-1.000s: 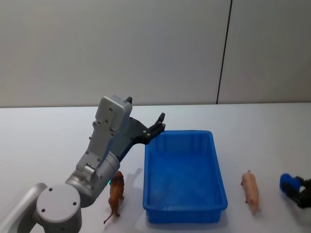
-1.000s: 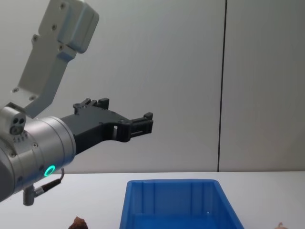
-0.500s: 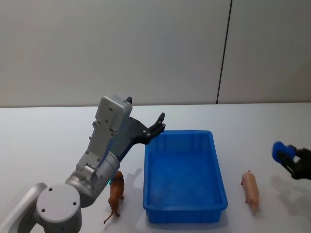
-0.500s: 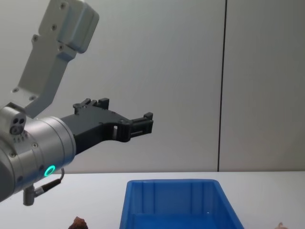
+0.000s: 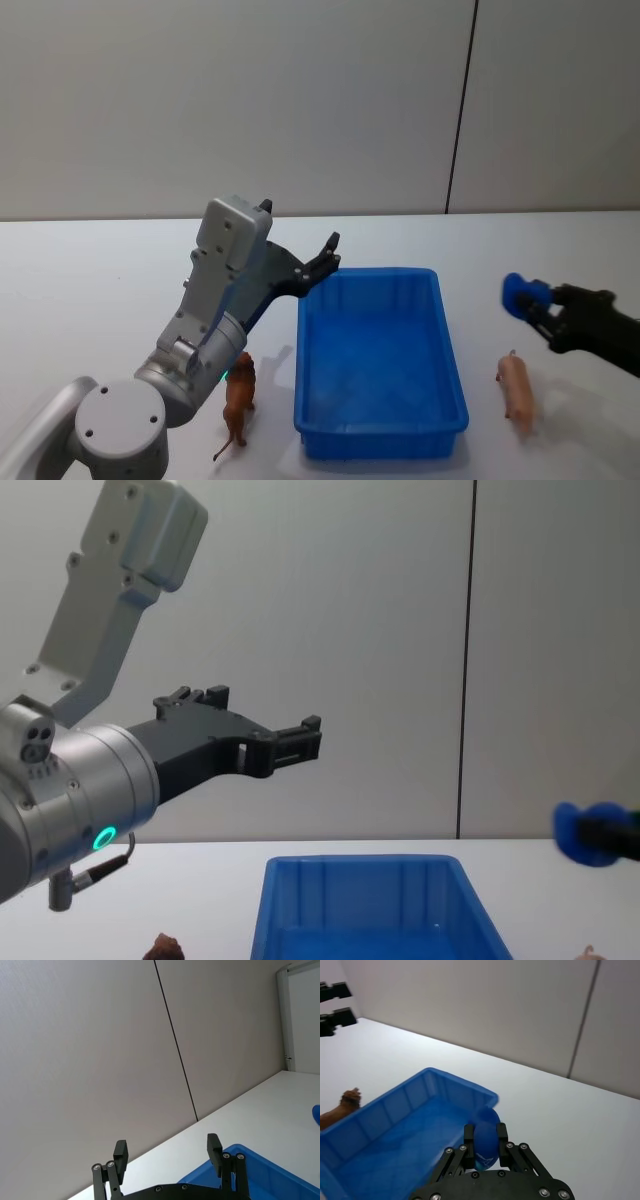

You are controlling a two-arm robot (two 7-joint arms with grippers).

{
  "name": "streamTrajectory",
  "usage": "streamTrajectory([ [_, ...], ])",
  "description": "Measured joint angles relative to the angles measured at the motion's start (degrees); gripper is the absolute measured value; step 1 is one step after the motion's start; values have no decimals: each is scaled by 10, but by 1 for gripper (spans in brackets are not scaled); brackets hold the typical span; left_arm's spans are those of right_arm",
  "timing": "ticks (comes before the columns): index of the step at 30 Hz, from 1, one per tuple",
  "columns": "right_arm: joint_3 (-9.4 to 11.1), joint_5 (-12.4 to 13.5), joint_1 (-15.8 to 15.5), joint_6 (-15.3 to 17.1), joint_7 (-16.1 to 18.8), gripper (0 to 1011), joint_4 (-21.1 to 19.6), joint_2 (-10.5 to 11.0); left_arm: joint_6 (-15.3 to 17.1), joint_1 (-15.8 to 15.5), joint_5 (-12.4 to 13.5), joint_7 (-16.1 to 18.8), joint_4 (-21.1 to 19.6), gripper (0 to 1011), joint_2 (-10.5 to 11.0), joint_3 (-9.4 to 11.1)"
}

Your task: Pick up the two dolls from the table and place them into the box.

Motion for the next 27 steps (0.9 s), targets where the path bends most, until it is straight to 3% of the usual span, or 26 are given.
streamTrajectory([
  [17,-60,-58,45,16,76,179,35,-53,0,0,0,0,0,1001,0,0],
  [27,-84,-76,57,17,89,475,48,-72,0,0,0,0,0,1001,0,0],
])
